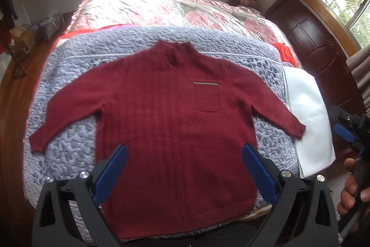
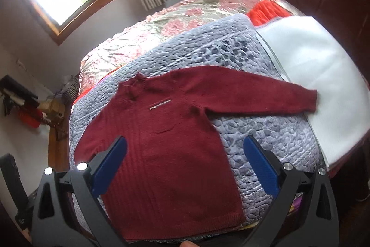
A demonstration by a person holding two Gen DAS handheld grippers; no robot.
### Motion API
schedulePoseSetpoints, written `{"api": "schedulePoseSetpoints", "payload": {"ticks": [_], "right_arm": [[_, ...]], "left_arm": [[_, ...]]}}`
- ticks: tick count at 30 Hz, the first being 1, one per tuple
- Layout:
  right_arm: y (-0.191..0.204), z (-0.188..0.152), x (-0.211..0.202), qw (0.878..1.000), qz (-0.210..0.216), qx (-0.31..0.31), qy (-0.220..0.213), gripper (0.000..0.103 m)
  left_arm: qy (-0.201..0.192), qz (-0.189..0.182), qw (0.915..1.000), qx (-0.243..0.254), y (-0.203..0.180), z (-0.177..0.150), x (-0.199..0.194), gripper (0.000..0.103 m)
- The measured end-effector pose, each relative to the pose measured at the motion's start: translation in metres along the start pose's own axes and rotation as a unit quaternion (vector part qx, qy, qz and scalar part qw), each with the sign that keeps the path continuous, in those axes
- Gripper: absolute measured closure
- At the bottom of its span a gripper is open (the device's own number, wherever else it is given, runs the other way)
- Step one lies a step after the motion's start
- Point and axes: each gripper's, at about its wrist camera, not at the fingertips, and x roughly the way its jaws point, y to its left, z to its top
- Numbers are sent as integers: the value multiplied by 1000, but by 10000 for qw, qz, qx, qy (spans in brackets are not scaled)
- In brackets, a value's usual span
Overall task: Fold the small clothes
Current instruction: 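Move the right gripper toward the sweater sleeve cuff nearest it, then grasp the sleeve cuff with the right gripper and lift it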
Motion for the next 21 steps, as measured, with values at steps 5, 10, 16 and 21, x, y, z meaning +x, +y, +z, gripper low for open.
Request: {"api": "schedulePoseSetpoints", "payload": {"ticks": [5, 10, 16, 21], "right_arm": [[-161, 3, 48, 9728, 543, 2248, 93, 61], [-287, -12, 85, 9218, 794, 3775, -373, 70], [-380, -26, 147, 8498, 1070, 5109, -732, 70], [-405, -30, 190, 8216, 1148, 5538, -713, 63]], "left_arm": [[690, -38, 9975, 163, -32, 13, 39, 4], [499, 156, 9973, 508, -61, 35, 70, 4], [685, 118, 9969, 380, -79, 59, 109, 4], [772, 242, 9959, 405, -85, 63, 133, 4]]}}
